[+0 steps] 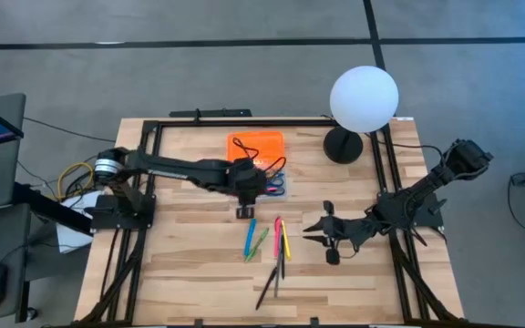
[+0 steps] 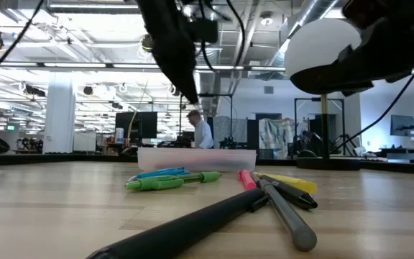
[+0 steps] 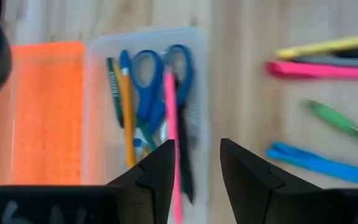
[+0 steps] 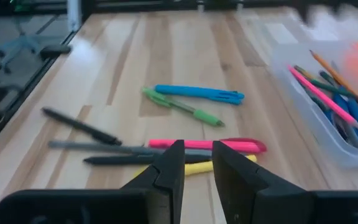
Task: Pick & place school supplies into a supply box
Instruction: Put the yellow pen into the supply box
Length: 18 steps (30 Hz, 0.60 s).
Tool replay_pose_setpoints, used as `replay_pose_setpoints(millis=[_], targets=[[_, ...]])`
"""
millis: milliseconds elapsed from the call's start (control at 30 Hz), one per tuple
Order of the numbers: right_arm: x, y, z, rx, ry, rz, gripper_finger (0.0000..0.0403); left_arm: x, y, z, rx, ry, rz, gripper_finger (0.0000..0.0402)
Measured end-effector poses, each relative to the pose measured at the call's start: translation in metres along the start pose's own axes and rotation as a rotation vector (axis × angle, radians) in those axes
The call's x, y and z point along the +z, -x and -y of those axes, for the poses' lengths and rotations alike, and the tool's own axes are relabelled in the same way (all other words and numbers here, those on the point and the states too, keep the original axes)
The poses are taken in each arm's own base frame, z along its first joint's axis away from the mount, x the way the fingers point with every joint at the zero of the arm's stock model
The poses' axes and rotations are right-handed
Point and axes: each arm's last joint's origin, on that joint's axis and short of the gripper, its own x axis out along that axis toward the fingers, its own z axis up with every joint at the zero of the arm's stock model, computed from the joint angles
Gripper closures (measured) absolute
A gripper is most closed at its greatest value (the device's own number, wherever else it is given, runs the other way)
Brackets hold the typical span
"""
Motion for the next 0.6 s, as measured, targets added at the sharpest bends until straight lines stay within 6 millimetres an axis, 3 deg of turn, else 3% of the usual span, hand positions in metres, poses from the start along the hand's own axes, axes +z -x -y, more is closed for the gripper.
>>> replay_pose_setpoints(millis=[167, 367, 600], targets=[[-0.009, -0.011, 0.002, -0.026, -0.027, -0.037, 0.0327, -0.021, 0.034, 0.033, -0.012, -0.08, 0.041, 0.0286], [-0.019, -0.028, 0.005, -0.055, -0.028, -0.058, 0.0327, -0.067, 0.065, 0.063, 0.028, -0.077, 0.176, 0.0287], [-0.016, -0.033, 0.006, -0.061, -0.099, -0.04, 0.0327, -0.135, 0.073, 0.076, 0.055, 0.066, 0.409, 0.0287]])
